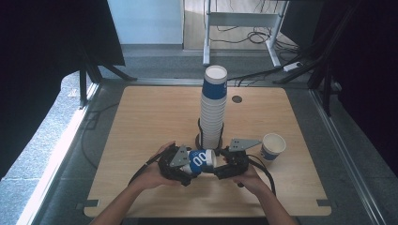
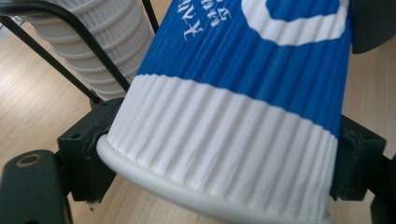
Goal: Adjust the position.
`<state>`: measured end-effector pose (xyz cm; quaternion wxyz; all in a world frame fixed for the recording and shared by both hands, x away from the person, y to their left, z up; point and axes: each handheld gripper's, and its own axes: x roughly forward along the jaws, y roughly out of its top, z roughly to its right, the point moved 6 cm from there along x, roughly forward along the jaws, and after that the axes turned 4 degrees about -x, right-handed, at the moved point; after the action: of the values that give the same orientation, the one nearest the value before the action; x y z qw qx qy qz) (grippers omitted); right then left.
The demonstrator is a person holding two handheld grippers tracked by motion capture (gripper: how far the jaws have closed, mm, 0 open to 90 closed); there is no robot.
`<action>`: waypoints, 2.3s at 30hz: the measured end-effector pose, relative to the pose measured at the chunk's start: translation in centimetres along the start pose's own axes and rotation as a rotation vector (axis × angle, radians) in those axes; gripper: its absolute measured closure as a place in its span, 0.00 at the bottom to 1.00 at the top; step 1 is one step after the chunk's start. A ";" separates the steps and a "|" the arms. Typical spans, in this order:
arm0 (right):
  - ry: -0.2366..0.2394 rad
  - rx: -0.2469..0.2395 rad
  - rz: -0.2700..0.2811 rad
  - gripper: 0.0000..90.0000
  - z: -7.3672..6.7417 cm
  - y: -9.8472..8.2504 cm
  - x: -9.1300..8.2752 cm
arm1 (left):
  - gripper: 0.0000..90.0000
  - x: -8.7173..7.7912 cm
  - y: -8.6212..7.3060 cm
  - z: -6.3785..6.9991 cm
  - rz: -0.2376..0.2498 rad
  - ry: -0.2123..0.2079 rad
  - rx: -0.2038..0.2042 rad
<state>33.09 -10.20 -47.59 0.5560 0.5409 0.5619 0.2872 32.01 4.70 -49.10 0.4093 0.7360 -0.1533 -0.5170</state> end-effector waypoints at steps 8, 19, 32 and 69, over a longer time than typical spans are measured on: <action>0.006 -0.001 -0.008 0.28 0.0 -0.1 -0.1 | 0.15 0.0 0.1 0.1 0.011 -0.007 0.008; 0.020 -0.005 -0.018 0.30 -0.1 -0.2 0.0 | 0.14 0.2 0.0 0.1 0.000 -0.007 0.020; -0.004 -0.032 0.017 0.32 -0.1 0.1 -0.3 | 0.09 0.5 0.2 0.0 0.025 0.002 -0.030; 0.025 0.019 0.125 0.32 0.0 0.1 -1.8 | 0.03 0.5 1.4 0.3 0.308 -0.164 -0.212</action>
<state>32.76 -11.87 -46.88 0.5247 0.5764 0.5367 0.3231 32.22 3.33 -48.39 0.5447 0.6120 -0.2417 -0.5199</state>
